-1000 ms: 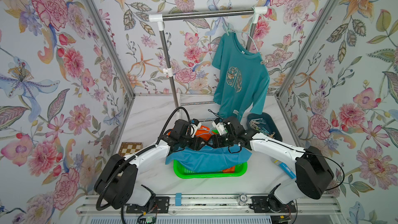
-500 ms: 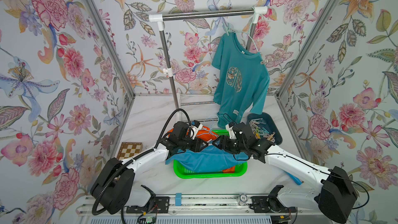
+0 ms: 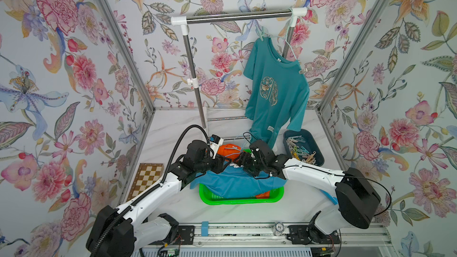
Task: Use clothespins to secure the t-shirt on both sides of the hanger
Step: Pick up the clothespin from the basket.
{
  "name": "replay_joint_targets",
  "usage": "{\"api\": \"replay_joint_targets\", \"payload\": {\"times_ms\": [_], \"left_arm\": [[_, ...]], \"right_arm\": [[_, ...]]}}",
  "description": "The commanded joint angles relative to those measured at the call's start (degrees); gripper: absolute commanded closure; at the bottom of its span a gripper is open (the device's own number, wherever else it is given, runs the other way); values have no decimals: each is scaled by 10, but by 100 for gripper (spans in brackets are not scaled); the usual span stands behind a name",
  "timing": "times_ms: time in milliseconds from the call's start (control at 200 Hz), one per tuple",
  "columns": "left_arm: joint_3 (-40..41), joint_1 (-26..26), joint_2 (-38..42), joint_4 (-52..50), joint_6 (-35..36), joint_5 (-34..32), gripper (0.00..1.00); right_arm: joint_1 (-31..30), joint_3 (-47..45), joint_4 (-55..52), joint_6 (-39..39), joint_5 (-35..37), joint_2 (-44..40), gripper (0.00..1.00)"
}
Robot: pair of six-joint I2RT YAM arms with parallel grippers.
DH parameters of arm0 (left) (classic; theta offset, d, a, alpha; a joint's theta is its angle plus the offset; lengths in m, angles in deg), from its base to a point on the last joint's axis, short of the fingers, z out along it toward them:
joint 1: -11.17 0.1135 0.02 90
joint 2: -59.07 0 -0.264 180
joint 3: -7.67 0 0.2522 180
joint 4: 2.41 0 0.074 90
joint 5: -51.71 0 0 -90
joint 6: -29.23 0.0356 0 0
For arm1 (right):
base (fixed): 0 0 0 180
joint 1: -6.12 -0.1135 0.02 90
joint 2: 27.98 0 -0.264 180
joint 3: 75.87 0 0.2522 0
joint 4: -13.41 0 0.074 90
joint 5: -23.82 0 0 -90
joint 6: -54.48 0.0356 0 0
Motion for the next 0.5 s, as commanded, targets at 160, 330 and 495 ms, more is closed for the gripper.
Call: {"api": "replay_joint_targets", "payload": {"times_ms": [160,330,495], "left_arm": [[15,10,28,-27,13,-16,52],[15,10,28,-27,14,-10,51],[16,10,20,-18,12,-2,50]], "right_arm": [[9,58,-52,-11,52,53,46],[9,62,-90,-21,97,40,55],[9,52,-79,-11,121,29,50]]}}
